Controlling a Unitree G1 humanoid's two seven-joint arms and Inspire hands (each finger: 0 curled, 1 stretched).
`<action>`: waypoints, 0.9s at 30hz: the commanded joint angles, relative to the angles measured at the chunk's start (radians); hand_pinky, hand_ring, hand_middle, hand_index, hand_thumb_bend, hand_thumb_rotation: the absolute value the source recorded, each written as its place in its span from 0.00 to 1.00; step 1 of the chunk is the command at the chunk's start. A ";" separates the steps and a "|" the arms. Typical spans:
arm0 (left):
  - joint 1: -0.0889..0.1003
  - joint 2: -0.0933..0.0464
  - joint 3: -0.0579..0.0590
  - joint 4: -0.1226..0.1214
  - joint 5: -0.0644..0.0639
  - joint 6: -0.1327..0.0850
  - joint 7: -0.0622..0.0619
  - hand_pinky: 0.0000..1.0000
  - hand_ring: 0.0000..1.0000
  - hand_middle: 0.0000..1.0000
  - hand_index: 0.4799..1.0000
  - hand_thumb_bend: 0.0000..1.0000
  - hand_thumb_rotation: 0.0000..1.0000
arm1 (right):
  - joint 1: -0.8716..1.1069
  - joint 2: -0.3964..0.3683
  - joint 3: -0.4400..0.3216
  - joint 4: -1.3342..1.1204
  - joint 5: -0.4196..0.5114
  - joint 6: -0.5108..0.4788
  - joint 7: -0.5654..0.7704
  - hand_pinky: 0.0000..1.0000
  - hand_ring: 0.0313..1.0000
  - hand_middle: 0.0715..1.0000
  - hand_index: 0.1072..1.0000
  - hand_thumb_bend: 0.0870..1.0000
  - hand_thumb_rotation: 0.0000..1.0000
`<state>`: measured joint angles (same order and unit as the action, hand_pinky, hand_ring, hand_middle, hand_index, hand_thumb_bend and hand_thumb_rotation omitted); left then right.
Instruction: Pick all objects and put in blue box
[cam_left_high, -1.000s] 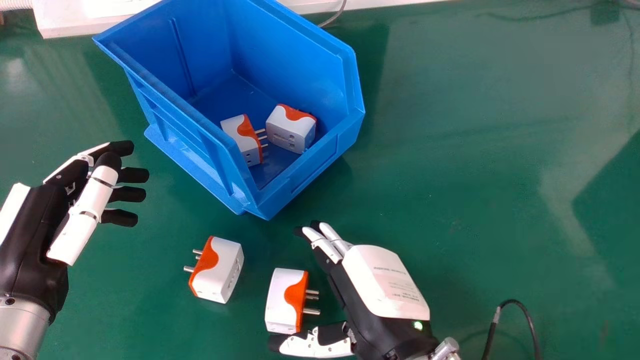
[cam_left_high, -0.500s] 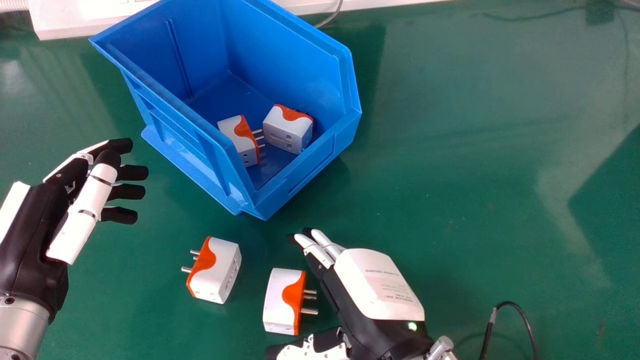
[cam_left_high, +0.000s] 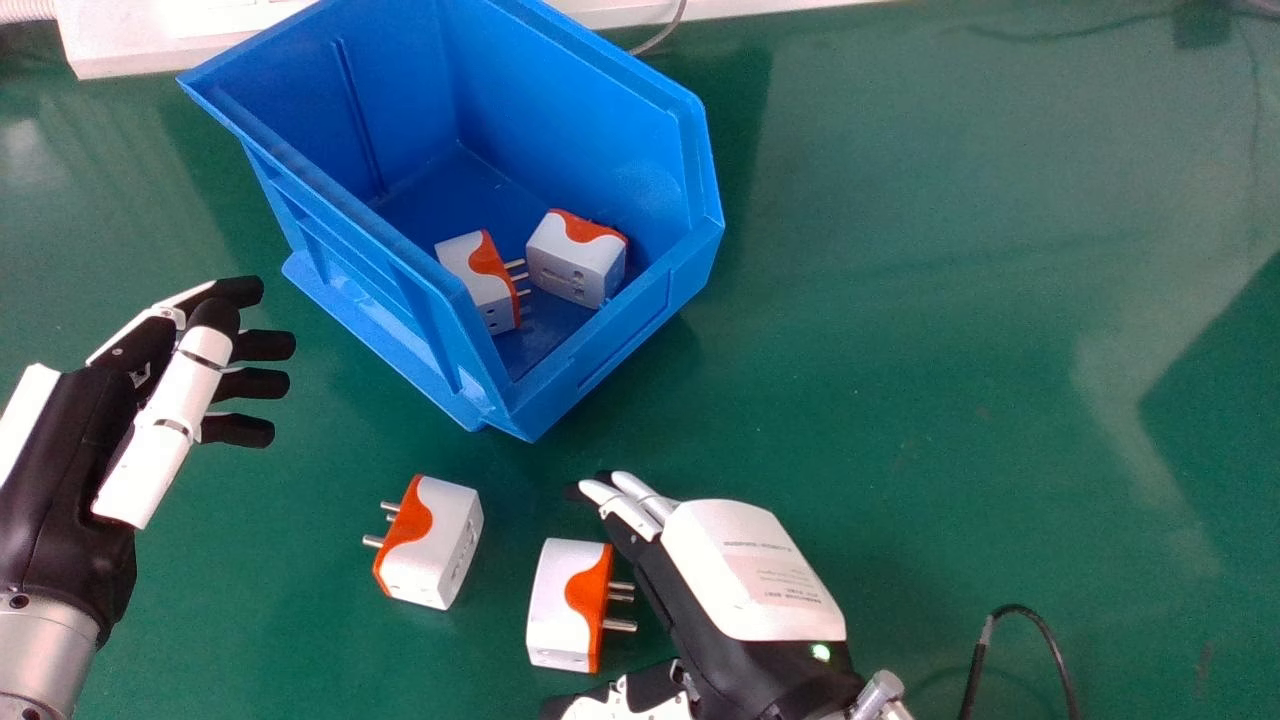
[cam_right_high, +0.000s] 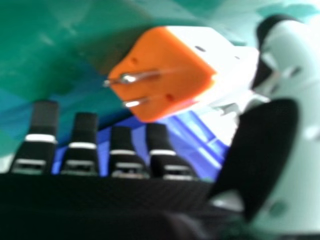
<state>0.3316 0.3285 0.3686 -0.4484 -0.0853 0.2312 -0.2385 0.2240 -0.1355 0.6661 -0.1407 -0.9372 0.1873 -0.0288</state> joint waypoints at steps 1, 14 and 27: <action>0.001 0.007 0.007 -0.021 -0.002 -0.006 0.002 0.60 0.70 0.73 0.63 0.41 0.85 | 0.013 0.025 0.056 -0.003 0.003 -0.008 0.019 0.74 0.85 0.90 0.85 0.44 0.27; 0.008 0.000 0.003 -0.048 -0.006 0.011 0.004 0.61 0.70 0.73 0.64 0.42 0.86 | 0.011 0.006 0.059 -0.008 0.014 -0.032 0.019 0.70 0.81 0.85 0.79 0.38 0.23; 0.013 -0.003 0.005 -0.062 -0.010 0.013 0.002 0.61 0.71 0.73 0.65 0.43 0.86 | 0.035 0.007 0.056 -0.042 0.031 0.003 0.079 0.68 0.79 0.85 0.77 0.22 0.14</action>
<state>0.3419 0.3251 0.3680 -0.4782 -0.0864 0.2507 -0.2382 0.2113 -0.1456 0.6818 -0.1696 -0.9329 0.1930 0.0279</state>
